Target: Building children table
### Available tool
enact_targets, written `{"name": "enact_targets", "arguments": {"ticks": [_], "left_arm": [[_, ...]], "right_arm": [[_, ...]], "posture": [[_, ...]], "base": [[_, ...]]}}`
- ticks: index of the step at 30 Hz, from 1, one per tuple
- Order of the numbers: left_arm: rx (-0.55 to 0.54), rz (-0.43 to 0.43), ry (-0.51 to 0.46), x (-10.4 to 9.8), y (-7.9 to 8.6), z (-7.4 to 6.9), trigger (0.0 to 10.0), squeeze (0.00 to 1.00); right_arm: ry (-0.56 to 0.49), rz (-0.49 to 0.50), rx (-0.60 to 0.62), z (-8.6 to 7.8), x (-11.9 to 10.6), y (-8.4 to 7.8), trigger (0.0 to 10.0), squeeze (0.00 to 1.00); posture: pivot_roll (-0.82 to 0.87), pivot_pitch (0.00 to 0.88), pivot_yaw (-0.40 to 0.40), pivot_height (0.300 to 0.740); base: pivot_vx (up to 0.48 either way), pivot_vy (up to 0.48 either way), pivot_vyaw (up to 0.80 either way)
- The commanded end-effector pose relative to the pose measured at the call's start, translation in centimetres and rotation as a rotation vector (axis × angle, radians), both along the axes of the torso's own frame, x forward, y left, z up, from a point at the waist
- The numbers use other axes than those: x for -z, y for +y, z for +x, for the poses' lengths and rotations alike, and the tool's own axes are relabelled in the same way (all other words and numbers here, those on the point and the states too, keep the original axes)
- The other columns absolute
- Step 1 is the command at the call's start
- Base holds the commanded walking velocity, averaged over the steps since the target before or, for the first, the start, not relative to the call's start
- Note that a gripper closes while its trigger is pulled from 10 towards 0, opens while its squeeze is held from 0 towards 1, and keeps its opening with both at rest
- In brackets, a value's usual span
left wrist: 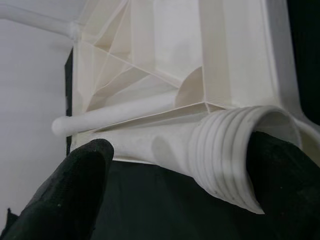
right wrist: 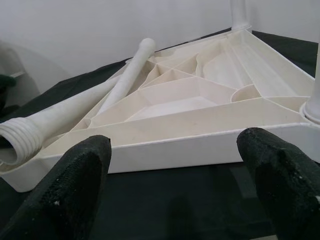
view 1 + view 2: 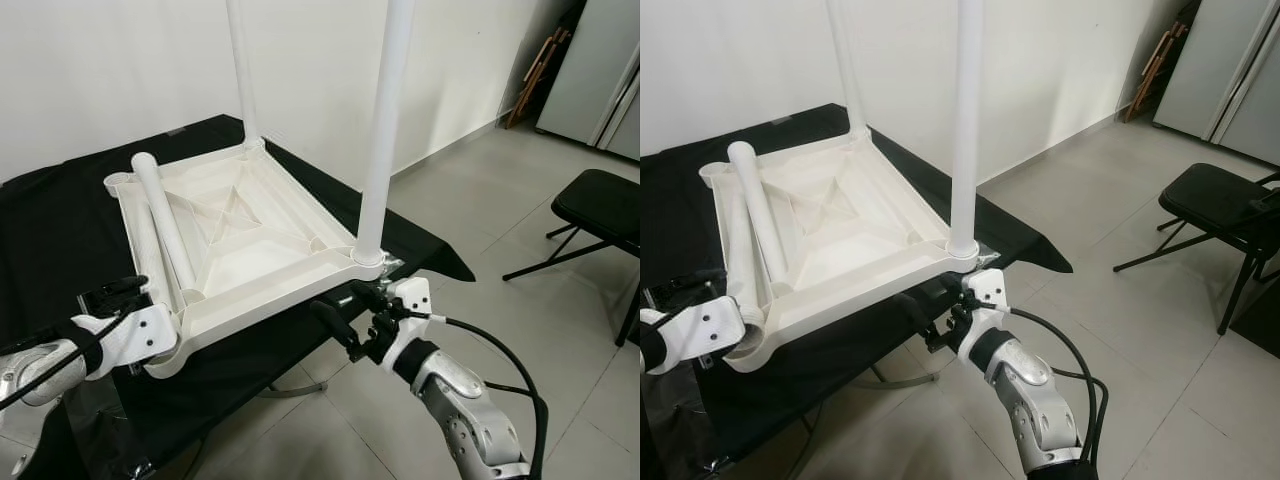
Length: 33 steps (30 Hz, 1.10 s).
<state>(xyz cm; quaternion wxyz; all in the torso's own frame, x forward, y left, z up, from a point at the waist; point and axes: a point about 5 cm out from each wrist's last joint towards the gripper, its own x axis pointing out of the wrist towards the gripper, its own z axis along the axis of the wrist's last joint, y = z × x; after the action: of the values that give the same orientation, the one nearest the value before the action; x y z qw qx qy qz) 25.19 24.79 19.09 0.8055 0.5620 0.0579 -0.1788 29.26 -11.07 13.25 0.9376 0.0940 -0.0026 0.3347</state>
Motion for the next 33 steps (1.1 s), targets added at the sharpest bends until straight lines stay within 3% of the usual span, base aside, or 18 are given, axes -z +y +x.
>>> {"name": "enact_targets", "arguments": {"ticks": [1,13,14,15,16,33], "left_arm": [[-0.051,0.022,-0.019,0.4,0.6,0.0,10.0,0.0],[-0.158,0.056,-0.078,2.1,0.4,0.1,10.0,0.0],[-0.17,0.046,-0.084,2.2,0.3,0.2,5.2,0.0],[-0.17,0.046,-0.084,2.2,0.3,0.2,5.2,0.0],[-0.179,0.04,-0.089,2.3,0.3,0.2,0.0,0.0],[-0.266,-0.004,-0.144,2.2,0.8,0.7,0.0,0.0]], "right_arm": [[0.008,-0.003,-0.002,0.0,0.0,0.0,10.0,0.0],[0.006,-0.01,0.002,0.0,0.0,0.0,10.0,0.0],[0.006,-0.009,0.003,0.0,0.0,0.0,10.0,0.0],[0.006,-0.009,0.003,0.0,0.0,0.0,10.0,0.0],[0.007,-0.009,0.003,0.0,0.0,0.0,10.0,0.0],[0.009,-0.01,0.003,-0.1,0.1,0.1,10.0,0.0]], "posture": [[-0.01,0.099,0.003,0.74],[-0.02,0.103,0.009,0.74],[-0.02,0.104,0.011,0.74],[-0.02,0.104,0.011,0.74],[-0.02,0.104,0.011,0.74],[-0.01,0.091,0.017,0.74]], "base": [[0.0,0.0,0.0],[0.0,0.0,0.0],[0.0,0.0,0.0],[0.0,0.0,0.0],[0.0,0.0,0.0],[0.0,0.0,0.0]]}}
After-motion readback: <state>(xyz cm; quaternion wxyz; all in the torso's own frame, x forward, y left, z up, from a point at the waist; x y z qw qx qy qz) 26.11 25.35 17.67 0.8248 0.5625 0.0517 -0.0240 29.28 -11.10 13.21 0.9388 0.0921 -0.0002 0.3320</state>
